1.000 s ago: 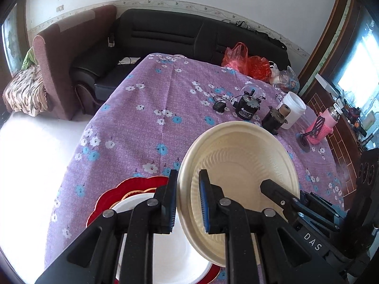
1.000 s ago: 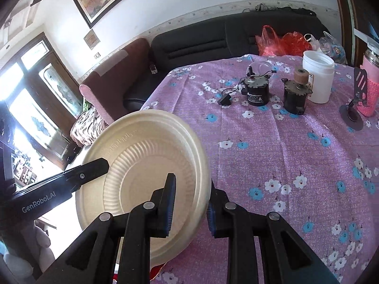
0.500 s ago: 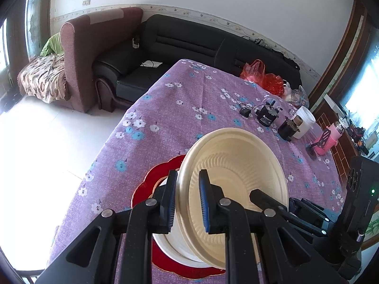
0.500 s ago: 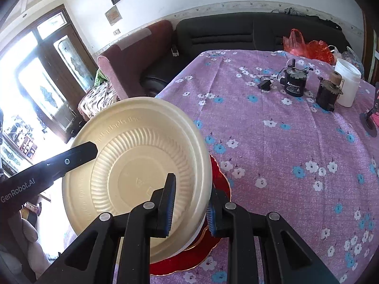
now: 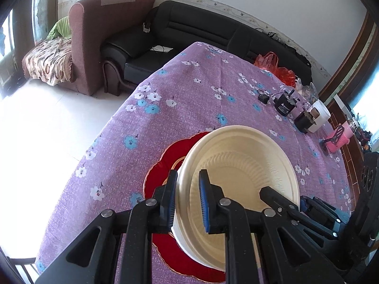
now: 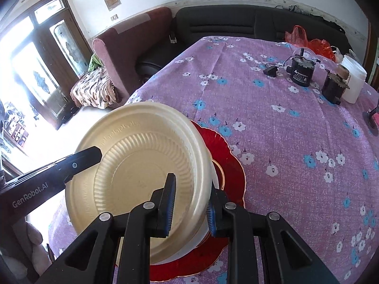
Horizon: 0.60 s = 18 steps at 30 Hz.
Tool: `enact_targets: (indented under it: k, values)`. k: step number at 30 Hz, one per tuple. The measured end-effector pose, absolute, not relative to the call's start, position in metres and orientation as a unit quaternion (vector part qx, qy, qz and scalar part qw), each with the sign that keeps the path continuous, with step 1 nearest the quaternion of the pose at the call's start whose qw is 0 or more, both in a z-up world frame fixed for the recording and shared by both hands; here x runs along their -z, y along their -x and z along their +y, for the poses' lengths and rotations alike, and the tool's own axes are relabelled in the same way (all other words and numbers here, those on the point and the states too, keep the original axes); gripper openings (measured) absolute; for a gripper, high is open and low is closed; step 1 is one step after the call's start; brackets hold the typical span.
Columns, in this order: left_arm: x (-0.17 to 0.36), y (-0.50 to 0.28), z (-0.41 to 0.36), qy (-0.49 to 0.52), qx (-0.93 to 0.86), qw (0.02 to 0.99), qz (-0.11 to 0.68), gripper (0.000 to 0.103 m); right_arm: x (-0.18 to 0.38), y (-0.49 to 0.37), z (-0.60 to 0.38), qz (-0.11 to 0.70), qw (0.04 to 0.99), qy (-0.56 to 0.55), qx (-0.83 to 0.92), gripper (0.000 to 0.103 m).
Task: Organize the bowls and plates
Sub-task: 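Lower the cream bowl onto the white bowls and open both grippers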
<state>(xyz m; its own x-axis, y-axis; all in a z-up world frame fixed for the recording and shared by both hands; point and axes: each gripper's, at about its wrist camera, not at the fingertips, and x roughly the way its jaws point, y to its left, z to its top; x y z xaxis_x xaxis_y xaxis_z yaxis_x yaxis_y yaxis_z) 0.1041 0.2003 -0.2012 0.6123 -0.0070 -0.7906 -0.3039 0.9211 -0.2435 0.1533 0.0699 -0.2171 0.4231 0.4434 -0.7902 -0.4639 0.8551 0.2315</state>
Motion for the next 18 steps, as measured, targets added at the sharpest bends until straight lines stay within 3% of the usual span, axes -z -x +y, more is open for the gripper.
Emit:
enact_targets:
  k: [3,6,8,10,14,16,18]
  values:
    - [0.204,-0.101,0.204,0.188,-0.086,0.878,0.432,0.016,0.217,-0.15,0.074,0.459,0.846,0.022,-0.271,0.026]
    - [0.205,-0.098,0.205,0.188,-0.092,0.878,0.43,0.025,0.216,-0.146,0.077,0.447,0.852,0.032,-0.27,0.026]
    - [0.204,-0.095,0.205,0.189,-0.095,0.879,0.426,0.046,0.215,-0.143,0.078,0.44,0.856,0.036,-0.27,0.03]
    - [0.201,-0.09,0.207,0.195,-0.096,0.882,0.418,0.053,0.215,-0.141,0.078,0.436,0.858,0.033,-0.271,0.048]
    - [0.192,-0.081,0.209,0.202,-0.093,0.887,0.405,0.063,0.21,-0.137,0.077,0.421,0.865,0.026,-0.273,0.058]
    - [0.187,-0.074,0.21,0.205,-0.093,0.889,0.398,0.063,0.205,-0.134,0.077,0.411,0.868,0.024,-0.278,0.073]
    - [0.182,-0.067,0.21,0.208,-0.095,0.892,0.389,0.064,0.201,-0.131,0.078,0.401,0.872,0.029,-0.28,0.078]
